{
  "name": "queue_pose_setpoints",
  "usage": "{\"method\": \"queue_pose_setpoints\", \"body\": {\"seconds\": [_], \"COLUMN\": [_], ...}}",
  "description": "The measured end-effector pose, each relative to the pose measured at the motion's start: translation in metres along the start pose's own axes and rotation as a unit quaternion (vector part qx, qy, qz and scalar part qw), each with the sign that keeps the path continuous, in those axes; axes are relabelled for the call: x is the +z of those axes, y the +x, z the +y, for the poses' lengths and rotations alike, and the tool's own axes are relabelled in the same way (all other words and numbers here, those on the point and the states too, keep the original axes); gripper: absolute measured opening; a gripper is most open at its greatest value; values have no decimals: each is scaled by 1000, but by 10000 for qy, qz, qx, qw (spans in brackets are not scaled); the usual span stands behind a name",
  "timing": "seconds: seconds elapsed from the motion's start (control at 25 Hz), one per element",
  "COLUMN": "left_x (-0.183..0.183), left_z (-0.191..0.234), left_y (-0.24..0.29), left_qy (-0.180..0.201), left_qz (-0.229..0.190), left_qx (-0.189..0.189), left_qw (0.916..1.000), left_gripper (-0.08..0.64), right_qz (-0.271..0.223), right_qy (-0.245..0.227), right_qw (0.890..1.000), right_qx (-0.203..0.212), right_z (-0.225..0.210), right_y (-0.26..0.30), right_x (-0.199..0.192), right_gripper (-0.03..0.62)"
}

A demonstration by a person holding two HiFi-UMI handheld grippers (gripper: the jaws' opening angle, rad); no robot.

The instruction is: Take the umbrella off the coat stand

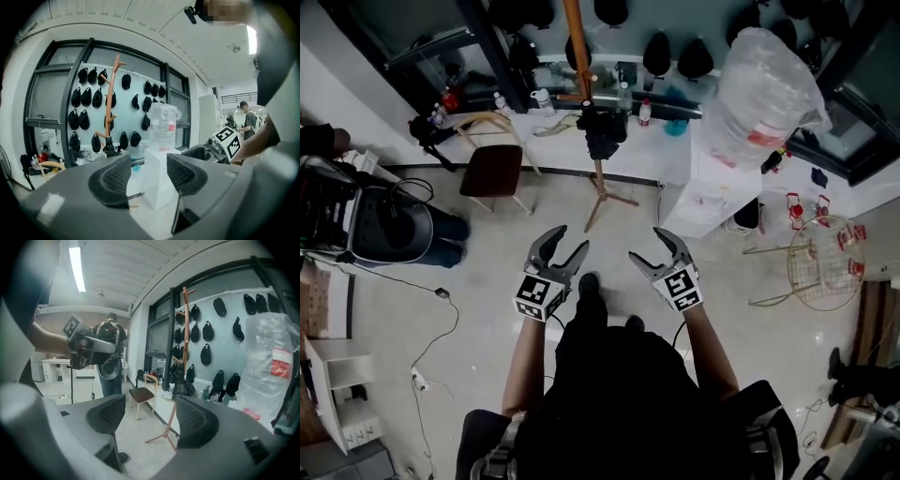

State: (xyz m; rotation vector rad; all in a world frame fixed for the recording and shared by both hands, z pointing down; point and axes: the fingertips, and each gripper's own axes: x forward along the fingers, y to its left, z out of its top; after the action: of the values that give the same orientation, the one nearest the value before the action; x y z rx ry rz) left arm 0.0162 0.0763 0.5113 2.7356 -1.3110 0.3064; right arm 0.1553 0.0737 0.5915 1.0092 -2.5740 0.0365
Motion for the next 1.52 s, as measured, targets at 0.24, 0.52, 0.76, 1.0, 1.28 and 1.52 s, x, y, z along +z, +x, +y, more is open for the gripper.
{"method": "queue_pose_setpoints", "body": {"seconds": [0.24, 0.52, 0.76, 1.0, 1.28, 1.52], "left_x": [5, 7, 7, 12, 14, 11], "left_z": [35, 73, 98, 126, 162, 195], "left_y": [24, 48, 67, 85, 96, 96], "left_qy": [-60, -130, -180, -186, -197, -148], "left_qz": [2, 5, 11, 12, -14, -4], "left_qx": [-155, -346, -557, -756, -891, -1036], "left_qw": [9999, 9993, 9983, 9970, 9958, 9945], "left_gripper": [238, 238, 238, 238, 235, 232], "right_qz": [136, 311, 357, 427, 511, 499], "right_qy": [47, 107, 149, 185, 103, 89], "right_qw": [9997, 9991, 9981, 9966, 9948, 9930], "right_qx": [-177, -283, -483, -677, -871, -1064], "right_z": [-17, -29, -44, -59, -67, -68], "right_y": [27, 60, 80, 103, 137, 165], "right_x": [8, 15, 22, 33, 43, 55], "right_gripper": [330, 316, 308, 305, 304, 301]}}
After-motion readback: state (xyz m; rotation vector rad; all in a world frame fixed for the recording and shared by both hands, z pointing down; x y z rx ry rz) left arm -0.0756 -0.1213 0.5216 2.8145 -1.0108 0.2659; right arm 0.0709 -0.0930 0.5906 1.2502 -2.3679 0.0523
